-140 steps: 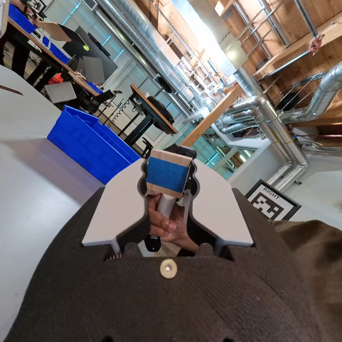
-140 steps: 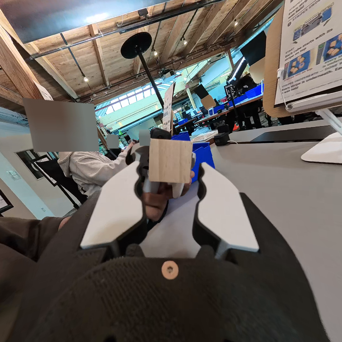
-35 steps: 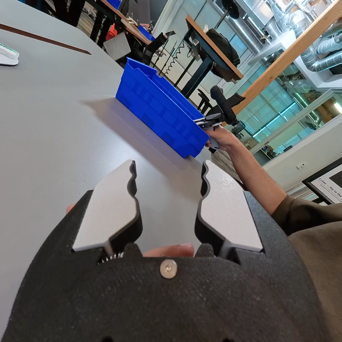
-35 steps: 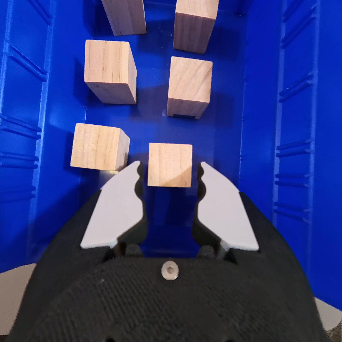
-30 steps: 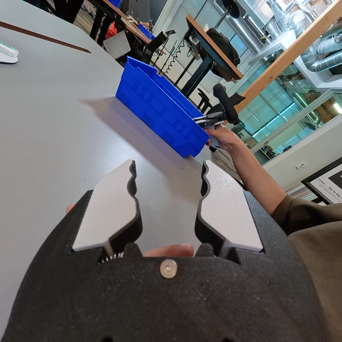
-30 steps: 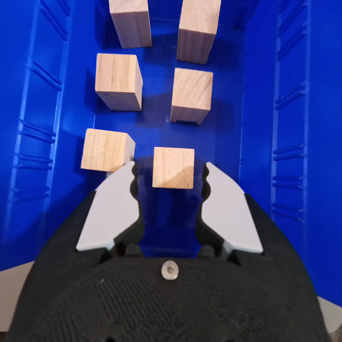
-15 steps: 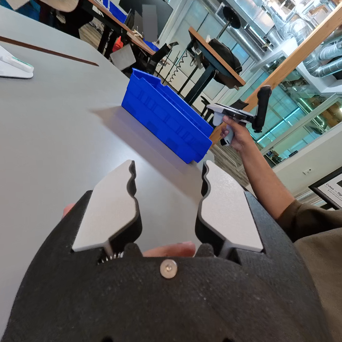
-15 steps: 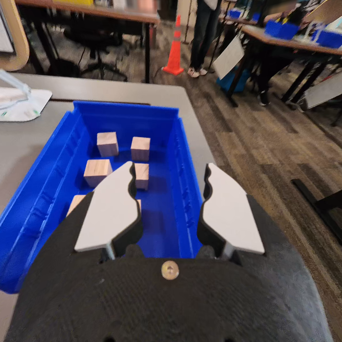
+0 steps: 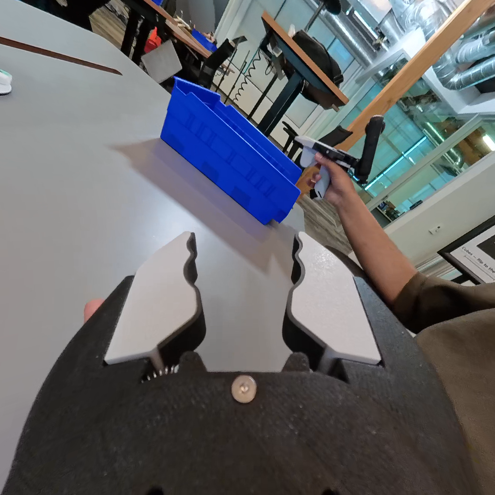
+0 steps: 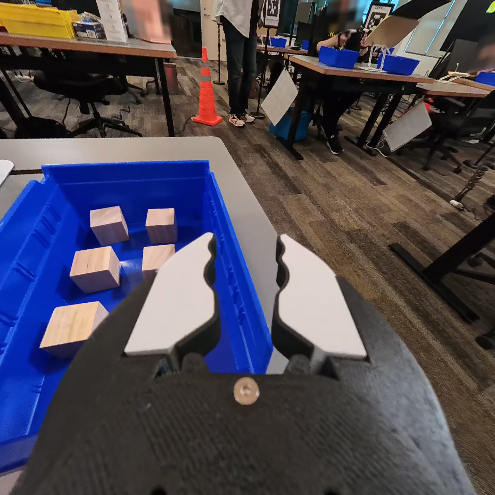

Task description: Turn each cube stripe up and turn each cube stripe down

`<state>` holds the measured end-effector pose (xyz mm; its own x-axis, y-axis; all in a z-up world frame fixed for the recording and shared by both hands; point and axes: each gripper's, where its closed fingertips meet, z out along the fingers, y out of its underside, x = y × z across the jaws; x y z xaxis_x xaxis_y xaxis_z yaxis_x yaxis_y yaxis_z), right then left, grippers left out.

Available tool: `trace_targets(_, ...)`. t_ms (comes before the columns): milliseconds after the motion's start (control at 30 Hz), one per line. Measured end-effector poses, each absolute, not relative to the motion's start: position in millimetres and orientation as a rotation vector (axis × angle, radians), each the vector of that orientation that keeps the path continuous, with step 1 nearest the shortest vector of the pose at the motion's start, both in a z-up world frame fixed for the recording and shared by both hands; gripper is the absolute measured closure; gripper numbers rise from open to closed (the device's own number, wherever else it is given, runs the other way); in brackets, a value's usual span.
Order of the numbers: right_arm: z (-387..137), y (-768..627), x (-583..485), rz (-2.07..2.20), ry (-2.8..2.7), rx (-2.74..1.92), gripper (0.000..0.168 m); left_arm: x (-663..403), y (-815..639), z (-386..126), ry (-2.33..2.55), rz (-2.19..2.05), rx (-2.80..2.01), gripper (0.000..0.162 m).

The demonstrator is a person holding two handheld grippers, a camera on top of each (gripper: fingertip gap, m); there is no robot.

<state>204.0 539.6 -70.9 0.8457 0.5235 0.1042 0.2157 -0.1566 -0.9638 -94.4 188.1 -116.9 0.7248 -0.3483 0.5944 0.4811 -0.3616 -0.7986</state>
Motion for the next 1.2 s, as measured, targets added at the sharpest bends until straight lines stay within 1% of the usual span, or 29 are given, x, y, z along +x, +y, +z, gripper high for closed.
trace_targets(167, -72.7, 543.5, 212.5, 0.393, -0.528, -1.749, 0.138, -88.9, 187.7, -120.4, -0.074, -0.855, -1.766, 0.093)
trace_targets(333, -77.4, 547.8, 221.7, 0.543, -0.462, -1.779, 0.13, -89.4, 188.1, -121.2, -0.076, -0.859, -1.769, 0.093)
trace_targets(467, -88.2, 544.8, 214.0, 0.663, -0.486, -1.812, 0.127, -90.0, 188.5, -121.6, -0.08, -0.859, -1.769, 0.093)
trace_targets(733, -99.0, 546.2, 215.6, 0.593, -0.55, -1.836, 0.126, -101.2, 189.0, -113.9, -0.103, -0.775, -1.725, 0.097)
trace_targets(900, -104.6, 546.0, 215.2, 0.614, -0.555, -1.863, 0.121, -110.5, 188.5, -109.0, -0.165, -0.811, -1.68, 0.097)
trace_targets(1200, -105.1, 545.5, 213.9, 0.655, -0.54, -1.866, 0.119, -121.5, 187.9, -104.8, -0.232, -0.844, -1.63, 0.099)
